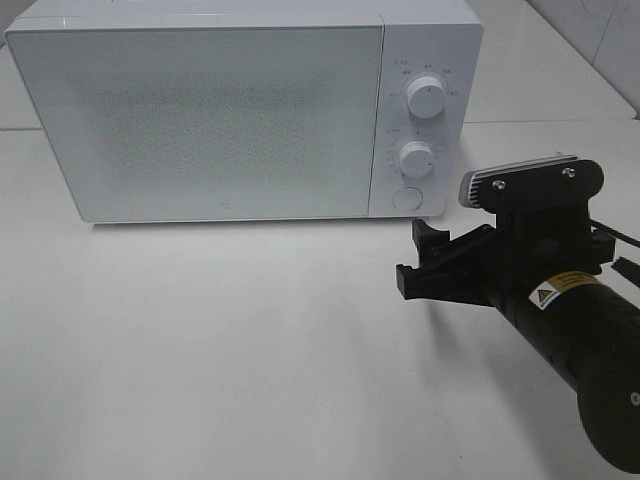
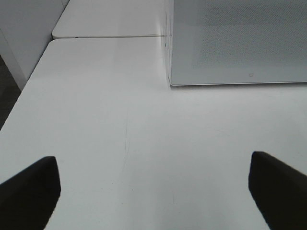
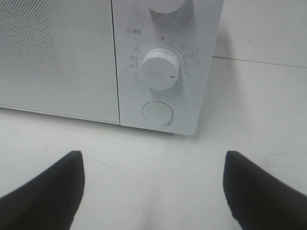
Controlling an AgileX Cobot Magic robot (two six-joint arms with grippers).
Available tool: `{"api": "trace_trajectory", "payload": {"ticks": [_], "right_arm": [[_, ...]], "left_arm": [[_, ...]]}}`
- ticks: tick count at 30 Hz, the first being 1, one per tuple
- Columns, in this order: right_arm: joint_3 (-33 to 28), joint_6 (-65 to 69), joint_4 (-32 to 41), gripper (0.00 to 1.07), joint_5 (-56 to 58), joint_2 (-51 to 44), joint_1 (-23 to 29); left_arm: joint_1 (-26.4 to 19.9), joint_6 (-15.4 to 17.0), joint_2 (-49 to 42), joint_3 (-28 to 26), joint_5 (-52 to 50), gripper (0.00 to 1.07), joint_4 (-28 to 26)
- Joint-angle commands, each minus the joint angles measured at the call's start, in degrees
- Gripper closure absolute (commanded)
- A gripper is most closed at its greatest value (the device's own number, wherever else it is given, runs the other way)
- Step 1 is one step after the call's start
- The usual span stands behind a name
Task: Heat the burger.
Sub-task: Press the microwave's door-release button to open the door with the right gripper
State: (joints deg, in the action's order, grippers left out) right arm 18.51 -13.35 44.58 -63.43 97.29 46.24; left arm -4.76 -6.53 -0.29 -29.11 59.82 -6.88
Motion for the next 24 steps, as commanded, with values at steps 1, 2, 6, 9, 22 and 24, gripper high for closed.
{"api": "trace_trajectory", "payload": {"ticks": [1, 2, 6, 9, 22, 24], "right_arm": [[0.7, -0.2, 1.7, 0.32, -0.2, 1.0, 0.7], [0.7, -0.2, 1.7, 0.32, -0.2, 1.0, 0.7], [0.7, 0.7, 2.3, 0.33, -0.1, 1.1, 0.7], [0.7, 3.3, 2.3, 0.33, -0.1, 1.1, 0.7], [0.7, 41.5, 2.2, 0.53, 0.1, 1.1, 0.7], [0.7, 49.7, 2.2, 0.56, 0.1, 1.1, 0.7]], "left_arm": [[-0.1, 0.4, -1.1, 0.3, -0.2, 0.07, -0.5], [-0.1, 0.4, -1.1, 0.3, -0.2, 0.07, -0.5], [-0.1, 0.4, -1.1, 0.3, -0.2, 0.07, -0.5], [-0.1, 0.4, -1.1, 0.3, -0.2, 0.07, -0.5], [-0.1, 0.4, -1.1, 0.3, -0.2, 0.07, -0.5], [-0.1, 0.4, -1.1, 0.3, -0.2, 0.07, -0.5]]}}
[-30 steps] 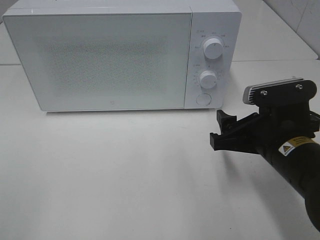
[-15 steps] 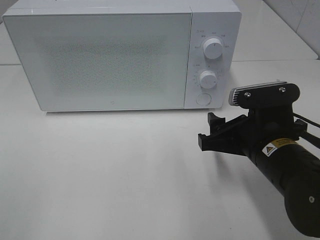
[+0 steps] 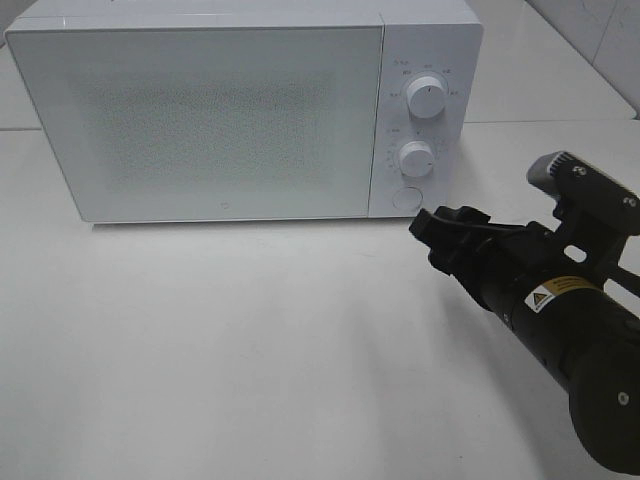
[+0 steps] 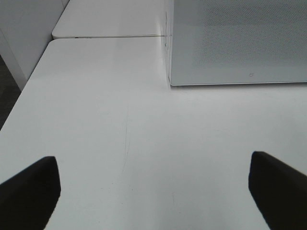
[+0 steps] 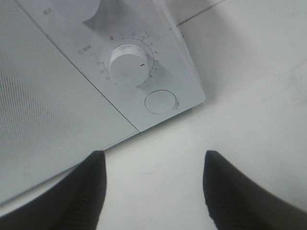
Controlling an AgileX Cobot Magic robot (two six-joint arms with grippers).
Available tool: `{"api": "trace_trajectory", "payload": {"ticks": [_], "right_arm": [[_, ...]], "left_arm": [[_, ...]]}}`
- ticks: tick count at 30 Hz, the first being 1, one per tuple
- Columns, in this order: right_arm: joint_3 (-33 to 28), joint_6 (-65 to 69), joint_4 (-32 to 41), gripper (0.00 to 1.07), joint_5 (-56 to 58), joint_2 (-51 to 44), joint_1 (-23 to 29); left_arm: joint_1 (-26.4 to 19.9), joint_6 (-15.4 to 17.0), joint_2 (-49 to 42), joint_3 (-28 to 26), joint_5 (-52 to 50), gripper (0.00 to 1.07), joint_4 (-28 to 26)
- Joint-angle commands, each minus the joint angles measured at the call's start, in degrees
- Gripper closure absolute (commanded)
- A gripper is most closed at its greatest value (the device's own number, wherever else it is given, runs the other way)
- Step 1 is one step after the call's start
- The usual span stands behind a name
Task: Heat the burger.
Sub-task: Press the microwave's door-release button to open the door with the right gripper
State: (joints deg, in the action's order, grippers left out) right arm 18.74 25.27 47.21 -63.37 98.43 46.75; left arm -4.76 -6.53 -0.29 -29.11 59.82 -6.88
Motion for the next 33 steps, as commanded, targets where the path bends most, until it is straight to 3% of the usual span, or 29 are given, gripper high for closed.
{"api": "trace_trajectory", "payload": {"ticks": [1, 9, 16, 28, 33], "right_arm": [[0.5, 15.6, -0.4, 0.62, 0.0, 0.0, 0.2], [0.5, 42.5, -0.3, 0.87, 0.3, 0.0, 0.2], [0.5, 52.1, 3.8, 1.06, 0.2, 0.0, 0.2], [4.2, 50.5, 4.6, 1.07, 3.2, 0.3, 0.0], [7.7, 50.2, 5.0, 1.07, 3.3, 5.3, 0.0]], "left_arm": [[-0.1, 0.4, -1.1, 0.3, -0.2, 0.07, -0.5], [-0.1, 0.4, -1.1, 0.3, -0.2, 0.07, -0.5], [-0.1, 0.4, -1.1, 0.3, -0.2, 0.07, -0.5], [-0.1, 0.4, -1.1, 0.3, -0.2, 0.07, -0.5], [-0.1, 0.4, -1.1, 0.3, -0.2, 0.07, -0.5]]}}
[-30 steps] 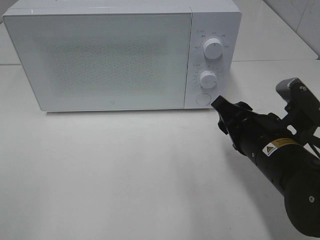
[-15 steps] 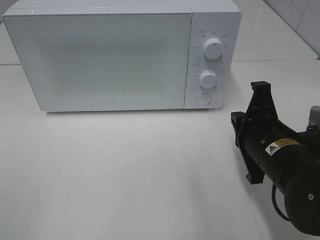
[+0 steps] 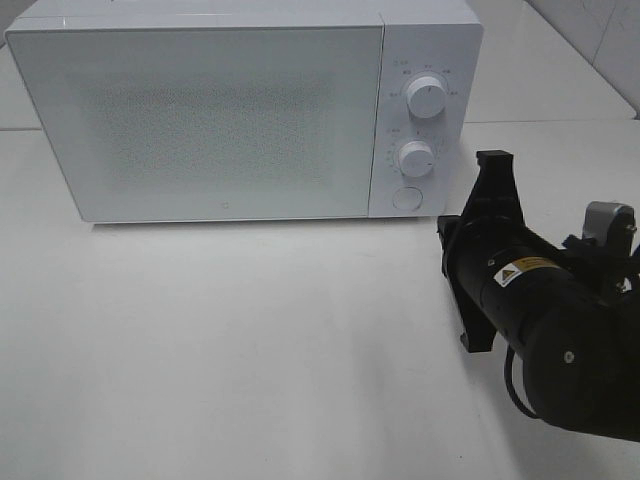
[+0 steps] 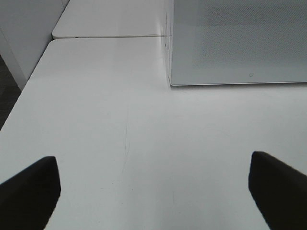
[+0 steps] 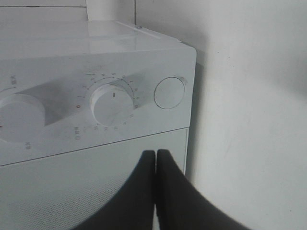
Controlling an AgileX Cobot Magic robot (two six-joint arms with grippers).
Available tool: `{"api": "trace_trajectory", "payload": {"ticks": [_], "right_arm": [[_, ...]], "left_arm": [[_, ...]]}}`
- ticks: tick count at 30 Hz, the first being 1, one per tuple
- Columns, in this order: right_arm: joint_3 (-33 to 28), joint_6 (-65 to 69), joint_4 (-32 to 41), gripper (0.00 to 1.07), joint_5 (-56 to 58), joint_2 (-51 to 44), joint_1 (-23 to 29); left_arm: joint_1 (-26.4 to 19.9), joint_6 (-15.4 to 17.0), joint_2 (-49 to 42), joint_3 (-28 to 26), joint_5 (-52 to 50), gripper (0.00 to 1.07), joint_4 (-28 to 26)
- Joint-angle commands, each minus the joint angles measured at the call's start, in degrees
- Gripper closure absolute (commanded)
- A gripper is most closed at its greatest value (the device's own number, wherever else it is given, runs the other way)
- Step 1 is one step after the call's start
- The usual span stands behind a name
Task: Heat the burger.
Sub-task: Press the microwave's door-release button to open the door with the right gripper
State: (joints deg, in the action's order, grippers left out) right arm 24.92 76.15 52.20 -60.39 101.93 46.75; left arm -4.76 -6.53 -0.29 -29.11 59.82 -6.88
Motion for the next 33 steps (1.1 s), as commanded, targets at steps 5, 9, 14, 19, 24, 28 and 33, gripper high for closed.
{"api": "trace_trajectory", "payload": {"ticks": [5, 9, 14, 19, 24, 28, 33], "right_arm": [[3.7, -0.6, -0.2, 1.07, 0.5, 4.2, -0.6], [6.6, -0.7, -3.1, 1.07, 2.3, 6.5, -3.7], [9.0, -1.9, -4.8, 1.07, 3.8, 7.6, -6.0], [11.4, -3.8, -6.1, 1.07, 4.6, 8.8, -8.3], [14.6, -3.7, -7.9, 1.07, 7.2, 11.3, -10.0], [15.3, -3.5, -7.8, 1.07, 7.3, 12.1, -10.0], [18.2, -3.2, -7.6, 1.07, 7.5, 15.1, -10.7]], "left_arm": [[-0.1, 0.4, -1.1, 0.3, -0.2, 0.07, -0.5], [-0.1, 0.4, -1.1, 0.3, -0.2, 0.07, -0.5], [-0.1, 0.4, -1.1, 0.3, -0.2, 0.07, -0.5], [-0.1, 0.4, -1.1, 0.3, -0.2, 0.07, -0.5], [-0.1, 0.4, -1.1, 0.3, -0.2, 0.07, -0.5], [-0.1, 0.4, -1.1, 0.3, -0.2, 0.07, -0.5], [-0.1, 0.4, -1.1, 0.3, -0.2, 0.07, -0.5]]}}
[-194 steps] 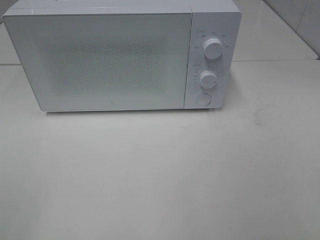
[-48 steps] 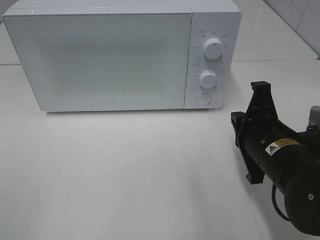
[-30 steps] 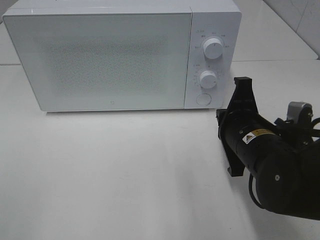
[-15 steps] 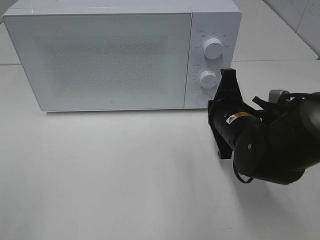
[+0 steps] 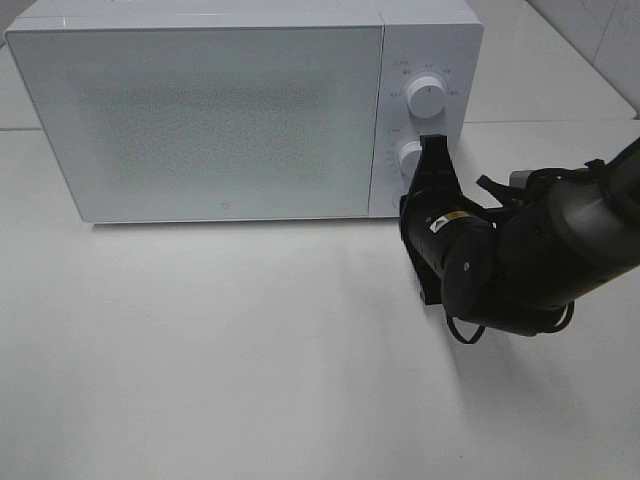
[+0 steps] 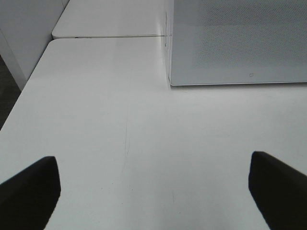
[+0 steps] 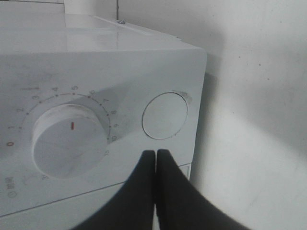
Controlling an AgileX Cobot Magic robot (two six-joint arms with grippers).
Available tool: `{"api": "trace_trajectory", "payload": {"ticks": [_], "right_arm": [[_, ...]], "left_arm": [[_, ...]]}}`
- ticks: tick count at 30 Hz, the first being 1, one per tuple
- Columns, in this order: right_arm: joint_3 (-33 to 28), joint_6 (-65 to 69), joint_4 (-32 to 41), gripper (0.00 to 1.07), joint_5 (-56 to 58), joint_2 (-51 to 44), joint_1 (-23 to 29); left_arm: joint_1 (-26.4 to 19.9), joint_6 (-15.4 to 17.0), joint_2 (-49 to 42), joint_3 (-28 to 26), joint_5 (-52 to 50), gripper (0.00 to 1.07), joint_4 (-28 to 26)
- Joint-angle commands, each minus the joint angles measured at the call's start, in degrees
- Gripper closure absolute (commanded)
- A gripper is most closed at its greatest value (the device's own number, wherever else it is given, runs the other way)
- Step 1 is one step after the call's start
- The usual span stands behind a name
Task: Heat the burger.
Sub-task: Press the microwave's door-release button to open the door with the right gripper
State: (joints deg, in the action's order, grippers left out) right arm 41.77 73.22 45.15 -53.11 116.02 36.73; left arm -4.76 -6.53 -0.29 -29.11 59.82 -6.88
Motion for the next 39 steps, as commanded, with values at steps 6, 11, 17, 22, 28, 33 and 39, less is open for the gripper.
{"api": "trace_trajectory", "payload": {"ticks": [6, 11, 17, 22, 28, 33, 39], "right_arm": [[3.9, 0.6, -0.3, 1.07, 0.5, 2.9, -1.3], [4.9, 0.6, 1.0, 1.07, 1.4, 3.6, -1.3], [6.8, 0.6, 0.5, 1.07, 1.7, 5.0, -3.0], [7.4, 0.3, 0.8, 1.07, 1.8, 5.4, -3.3], [8.1, 0.5, 0.9, 1.07, 2.1, 6.6, -3.3], [9.3, 0.5, 1.1, 1.07, 1.4, 7.4, -3.3], [11.5, -2.2, 2.3, 1.07, 1.0, 7.3, -4.0]], "left_arm": [[-0.1, 0.4, -1.1, 0.3, -0.2, 0.07, -0.5], [-0.1, 0.4, -1.1, 0.3, -0.2, 0.07, -0.5], [-0.1, 0.4, -1.1, 0.3, -0.2, 0.07, -0.5], [-0.1, 0.4, -1.1, 0.3, -0.2, 0.07, -0.5], [-0.1, 0.4, -1.1, 0.3, -0.2, 0.07, -0.5], [-0.1, 0.4, -1.1, 0.3, -0.2, 0.07, -0.5], [-0.1, 0.4, -1.1, 0.3, -0.2, 0.07, -0.5]]}}
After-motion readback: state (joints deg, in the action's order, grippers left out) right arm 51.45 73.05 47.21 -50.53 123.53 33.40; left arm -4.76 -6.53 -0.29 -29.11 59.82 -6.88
